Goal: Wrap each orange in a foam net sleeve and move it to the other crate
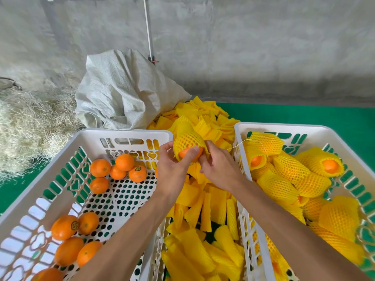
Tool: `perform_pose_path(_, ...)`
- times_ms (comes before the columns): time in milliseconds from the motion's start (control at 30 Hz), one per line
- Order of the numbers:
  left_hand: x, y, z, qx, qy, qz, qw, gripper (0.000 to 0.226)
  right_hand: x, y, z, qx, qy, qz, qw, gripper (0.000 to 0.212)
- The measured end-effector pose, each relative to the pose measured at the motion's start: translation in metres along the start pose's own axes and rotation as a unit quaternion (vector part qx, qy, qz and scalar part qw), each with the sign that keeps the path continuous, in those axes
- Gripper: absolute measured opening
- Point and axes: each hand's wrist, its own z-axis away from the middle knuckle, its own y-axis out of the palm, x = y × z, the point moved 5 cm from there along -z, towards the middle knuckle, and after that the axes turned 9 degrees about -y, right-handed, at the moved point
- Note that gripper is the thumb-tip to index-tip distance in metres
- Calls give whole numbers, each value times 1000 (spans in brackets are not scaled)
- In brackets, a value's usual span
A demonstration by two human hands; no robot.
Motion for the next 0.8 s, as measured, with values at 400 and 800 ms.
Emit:
perform_pose_path(400,6,4,-5,53,-49,-36,997,43,-5,-6,-3,-30,-17,-27,999,34)
perform_pose_path(800,-2,-3,-1,-1,3,-59,998,36,39,-38,1,-200,-189,101,956,20)
